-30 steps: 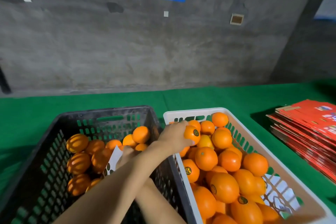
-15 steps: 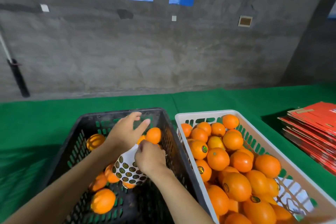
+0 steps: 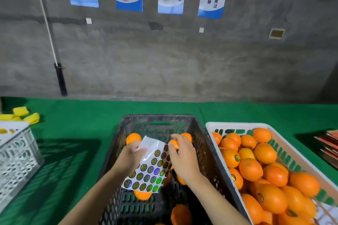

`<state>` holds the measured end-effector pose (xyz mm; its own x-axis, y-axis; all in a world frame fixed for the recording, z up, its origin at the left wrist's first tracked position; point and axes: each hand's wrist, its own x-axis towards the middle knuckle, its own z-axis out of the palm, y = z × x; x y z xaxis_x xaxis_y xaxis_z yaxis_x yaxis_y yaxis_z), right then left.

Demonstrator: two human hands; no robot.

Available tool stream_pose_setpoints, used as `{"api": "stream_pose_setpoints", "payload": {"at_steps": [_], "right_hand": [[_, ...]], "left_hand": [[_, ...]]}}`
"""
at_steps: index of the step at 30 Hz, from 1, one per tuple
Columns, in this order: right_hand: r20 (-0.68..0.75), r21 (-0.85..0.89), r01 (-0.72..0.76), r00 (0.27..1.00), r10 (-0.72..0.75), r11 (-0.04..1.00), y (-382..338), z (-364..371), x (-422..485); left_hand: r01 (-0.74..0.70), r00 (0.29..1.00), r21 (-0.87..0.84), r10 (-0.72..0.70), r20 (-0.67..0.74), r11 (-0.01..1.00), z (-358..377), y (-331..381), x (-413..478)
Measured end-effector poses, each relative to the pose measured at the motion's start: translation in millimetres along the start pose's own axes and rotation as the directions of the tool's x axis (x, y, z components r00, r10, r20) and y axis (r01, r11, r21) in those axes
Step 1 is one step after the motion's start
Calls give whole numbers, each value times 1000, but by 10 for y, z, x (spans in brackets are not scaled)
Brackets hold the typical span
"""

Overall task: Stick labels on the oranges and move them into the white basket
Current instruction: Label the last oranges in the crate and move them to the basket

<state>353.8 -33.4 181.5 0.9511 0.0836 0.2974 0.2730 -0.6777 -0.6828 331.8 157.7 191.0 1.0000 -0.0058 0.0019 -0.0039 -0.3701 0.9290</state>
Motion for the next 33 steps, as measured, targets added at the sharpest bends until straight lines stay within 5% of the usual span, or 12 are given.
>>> {"api": "stream_pose_setpoints", "payload": {"at_steps": [7, 12, 21, 25, 33], "right_hand": [[38, -79, 182, 983, -180, 980, 20, 158, -28], [14, 145, 63, 998, -66, 987, -39, 205, -57], [35, 375, 45, 997, -63, 926, -104, 112, -81], [109, 398, 22, 992, -71, 917, -58, 142, -85], [247, 551, -206, 966, 77, 809, -8, 137, 7]], "left_hand": [[48, 996, -241, -66, -67, 969, 44, 62, -76], [188, 964, -414, -247, -93, 890, 222, 97, -27], [45, 991, -280, -78, -107, 959, 256, 167, 4], [93, 988, -285, -124, -93, 954, 263, 112, 30], [54, 993, -181, -73, -96, 982, 193, 140, 32]]}}
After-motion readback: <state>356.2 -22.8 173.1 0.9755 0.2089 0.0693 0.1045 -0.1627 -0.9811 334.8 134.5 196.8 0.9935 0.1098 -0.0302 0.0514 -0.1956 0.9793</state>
